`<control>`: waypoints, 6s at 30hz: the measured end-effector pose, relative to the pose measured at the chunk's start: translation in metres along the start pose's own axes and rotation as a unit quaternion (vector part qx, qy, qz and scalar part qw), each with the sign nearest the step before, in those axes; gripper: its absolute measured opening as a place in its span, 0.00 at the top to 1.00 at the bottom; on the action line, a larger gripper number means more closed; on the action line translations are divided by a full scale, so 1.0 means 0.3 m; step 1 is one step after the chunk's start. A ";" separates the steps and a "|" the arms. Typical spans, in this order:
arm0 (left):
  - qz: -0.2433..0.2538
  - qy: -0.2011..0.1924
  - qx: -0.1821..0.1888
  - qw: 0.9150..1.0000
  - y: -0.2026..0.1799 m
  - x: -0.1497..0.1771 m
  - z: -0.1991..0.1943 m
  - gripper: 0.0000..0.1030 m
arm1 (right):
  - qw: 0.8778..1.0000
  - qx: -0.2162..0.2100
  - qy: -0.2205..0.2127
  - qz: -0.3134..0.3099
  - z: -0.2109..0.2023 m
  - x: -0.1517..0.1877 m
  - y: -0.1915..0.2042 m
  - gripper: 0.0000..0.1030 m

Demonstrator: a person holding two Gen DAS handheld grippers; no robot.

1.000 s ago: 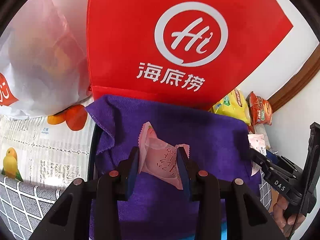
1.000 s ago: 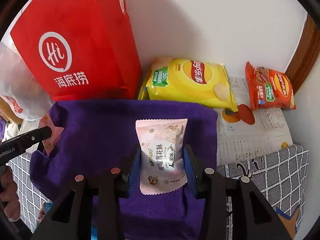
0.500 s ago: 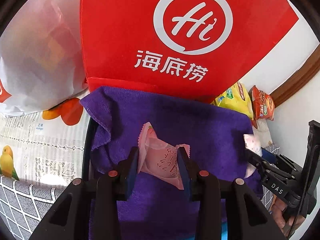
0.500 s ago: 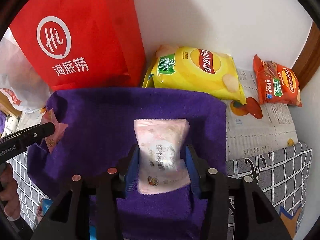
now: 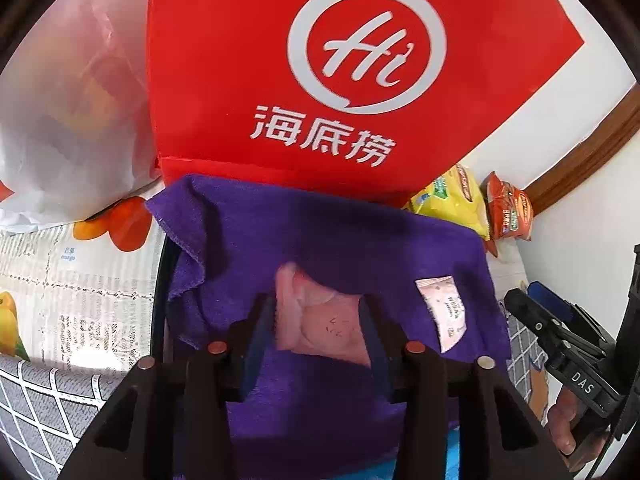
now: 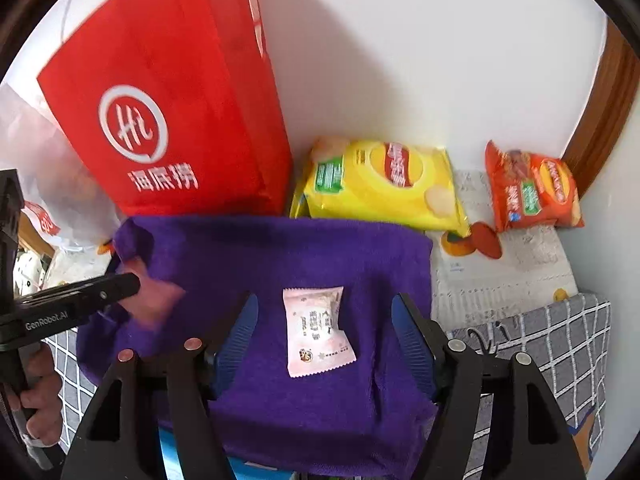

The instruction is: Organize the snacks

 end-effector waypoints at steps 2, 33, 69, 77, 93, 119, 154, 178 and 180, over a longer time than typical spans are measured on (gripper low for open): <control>0.002 -0.004 0.003 1.000 -0.006 -0.005 -0.012 0.38 | 1.000 0.006 -0.025 0.001 -0.034 -0.007 0.008 0.33; 0.054 -0.053 -0.026 0.997 -0.178 0.170 -0.403 0.37 | 0.998 0.006 -0.051 0.024 -0.459 0.368 -0.172 0.33; 0.049 -0.033 -0.065 0.996 -0.216 0.726 -0.653 0.37 | 0.998 0.002 0.004 0.069 -0.439 0.825 -0.393 0.94; 0.044 -0.032 -0.050 0.997 -0.235 0.753 -0.652 0.37 | 0.998 -0.012 0.041 0.052 -0.475 0.849 -0.467 0.94; 0.046 -0.022 -0.043 0.998 -0.225 0.778 -0.636 0.37 | 0.993 -0.005 0.018 0.116 -0.455 0.862 -0.447 0.38; 0.022 -0.005 -0.035 0.999 -0.117 0.776 -0.580 0.37 | 0.997 0.063 0.005 0.054 -0.318 0.842 -0.373 0.47; 0.141 0.003 -0.110 0.984 -0.044 0.590 -0.230 0.37 | 0.995 0.053 -0.041 0.079 -0.409 0.746 -0.485 0.48; 0.113 -0.030 -0.052 0.992 -0.041 0.735 -0.492 0.92 | 0.996 0.004 -0.052 0.067 -0.524 0.785 -0.344 0.48; 0.116 -0.024 -0.057 0.991 -0.046 0.737 -0.490 0.79 | 0.996 0.003 -0.053 0.067 -0.539 0.793 -0.341 0.48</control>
Point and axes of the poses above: each gripper's, at about its wrist camera, not at the fingertips, and z roughly the way its jaws point, y to its left, x to its underside, the point moved 4 cm from there along z, roughly the way its jaws point, and after that the axes turned 13 degrees about z, right-handed, at the moved point
